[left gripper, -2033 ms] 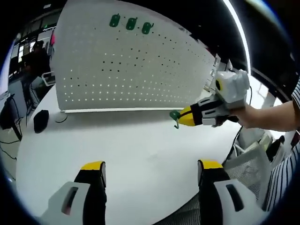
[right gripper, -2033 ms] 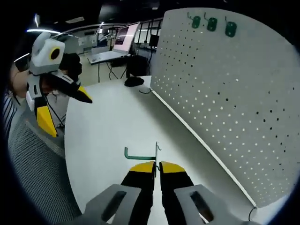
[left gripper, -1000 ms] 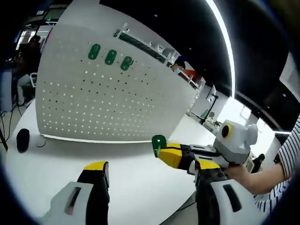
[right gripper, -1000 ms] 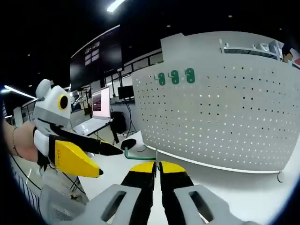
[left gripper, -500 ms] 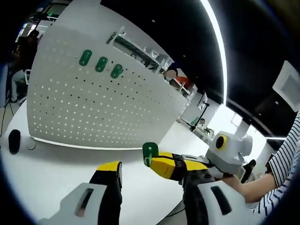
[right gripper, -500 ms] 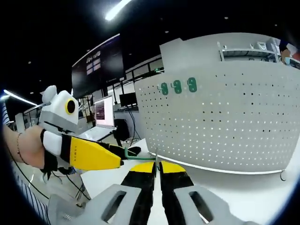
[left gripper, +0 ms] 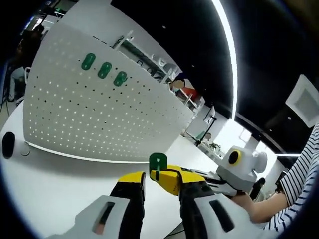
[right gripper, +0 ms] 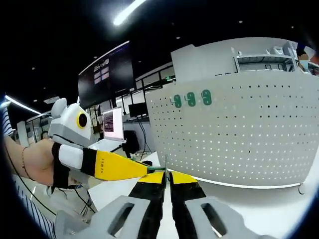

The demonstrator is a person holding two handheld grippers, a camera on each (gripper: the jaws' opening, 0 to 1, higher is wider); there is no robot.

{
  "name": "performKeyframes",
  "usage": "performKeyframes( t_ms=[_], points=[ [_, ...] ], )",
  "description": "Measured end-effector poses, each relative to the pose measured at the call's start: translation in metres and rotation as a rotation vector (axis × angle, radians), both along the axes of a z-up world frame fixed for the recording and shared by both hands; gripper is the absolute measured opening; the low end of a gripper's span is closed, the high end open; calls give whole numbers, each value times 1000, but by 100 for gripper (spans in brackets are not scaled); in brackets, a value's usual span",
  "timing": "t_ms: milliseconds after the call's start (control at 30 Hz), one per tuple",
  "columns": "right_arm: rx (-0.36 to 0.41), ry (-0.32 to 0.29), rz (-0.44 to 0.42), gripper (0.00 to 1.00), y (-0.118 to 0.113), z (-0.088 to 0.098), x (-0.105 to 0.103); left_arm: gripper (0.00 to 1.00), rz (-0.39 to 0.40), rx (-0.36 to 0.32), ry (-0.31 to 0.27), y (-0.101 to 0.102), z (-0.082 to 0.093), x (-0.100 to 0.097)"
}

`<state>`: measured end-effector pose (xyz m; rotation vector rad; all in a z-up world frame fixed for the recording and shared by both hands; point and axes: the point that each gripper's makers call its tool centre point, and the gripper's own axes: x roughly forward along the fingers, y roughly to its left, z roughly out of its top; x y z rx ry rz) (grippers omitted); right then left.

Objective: Insert the hook assembly into the mounting plate slot until the hook locks in place.

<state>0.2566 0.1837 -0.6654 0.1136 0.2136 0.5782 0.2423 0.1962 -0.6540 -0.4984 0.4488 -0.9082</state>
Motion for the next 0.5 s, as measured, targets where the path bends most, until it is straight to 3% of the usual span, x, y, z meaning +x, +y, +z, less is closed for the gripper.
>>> performKeyframes(
  t_ms=[500],
  points=[
    [-1, -38, 5, 1, -2, 13, -3, 14, -40, -83, 16, -10, 14, -4]
  ],
)
